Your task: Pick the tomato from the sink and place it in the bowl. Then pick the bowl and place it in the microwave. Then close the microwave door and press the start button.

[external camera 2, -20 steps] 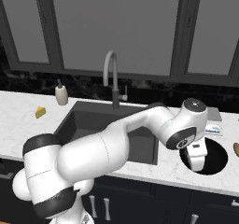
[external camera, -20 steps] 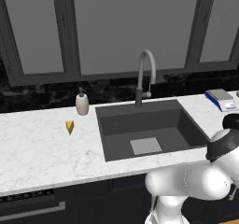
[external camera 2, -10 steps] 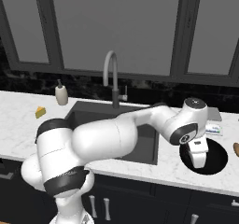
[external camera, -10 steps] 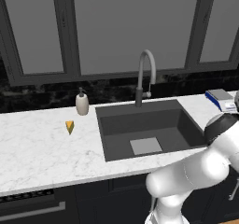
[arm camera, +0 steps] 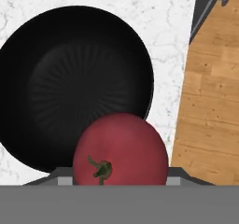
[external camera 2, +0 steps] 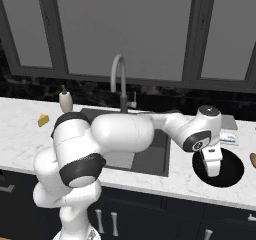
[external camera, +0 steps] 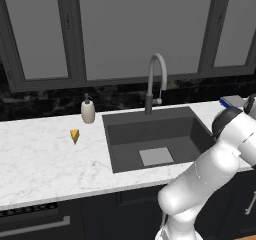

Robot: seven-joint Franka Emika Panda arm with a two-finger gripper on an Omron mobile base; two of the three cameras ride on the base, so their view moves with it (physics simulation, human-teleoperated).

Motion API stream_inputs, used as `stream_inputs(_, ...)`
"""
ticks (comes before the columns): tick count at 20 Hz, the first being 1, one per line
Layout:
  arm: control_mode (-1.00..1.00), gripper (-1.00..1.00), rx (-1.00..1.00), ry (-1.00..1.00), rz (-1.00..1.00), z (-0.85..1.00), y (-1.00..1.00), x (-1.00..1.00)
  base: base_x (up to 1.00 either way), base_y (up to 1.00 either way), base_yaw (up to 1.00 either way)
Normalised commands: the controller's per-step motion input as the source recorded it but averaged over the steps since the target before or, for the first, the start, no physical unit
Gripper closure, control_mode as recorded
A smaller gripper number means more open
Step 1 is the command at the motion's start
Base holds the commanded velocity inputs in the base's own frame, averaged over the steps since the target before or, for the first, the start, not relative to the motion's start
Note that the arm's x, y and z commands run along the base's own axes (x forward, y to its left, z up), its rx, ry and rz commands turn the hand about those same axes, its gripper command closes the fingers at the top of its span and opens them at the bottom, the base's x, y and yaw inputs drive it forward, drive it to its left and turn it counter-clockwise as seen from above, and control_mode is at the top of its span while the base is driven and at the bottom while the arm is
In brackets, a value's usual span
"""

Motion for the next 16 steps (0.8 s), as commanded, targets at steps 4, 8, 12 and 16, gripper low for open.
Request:
stream_inputs(4, -1.0, 1.0, 0.07, 0.01, 0.0, -0.15, -0.14, 0.14, 0.0, 0.0, 0.0)
stream_inputs(8, -1.0, 1.0, 0.06, 0.02, 0.0, -0.33, -0.02, 0.3, 0.0, 0.0, 0.0)
stream_inputs(12, -1.0, 1.0, 0.05, 0.01, 0.0, -0.44, -0.03, 0.13, 0.0, 0.0, 0.0)
stream_inputs(16, -1.0, 1.0, 0.01, 0.0, 0.0, -0.17, -0.09, 0.03, 0.0, 0.0, 0.0)
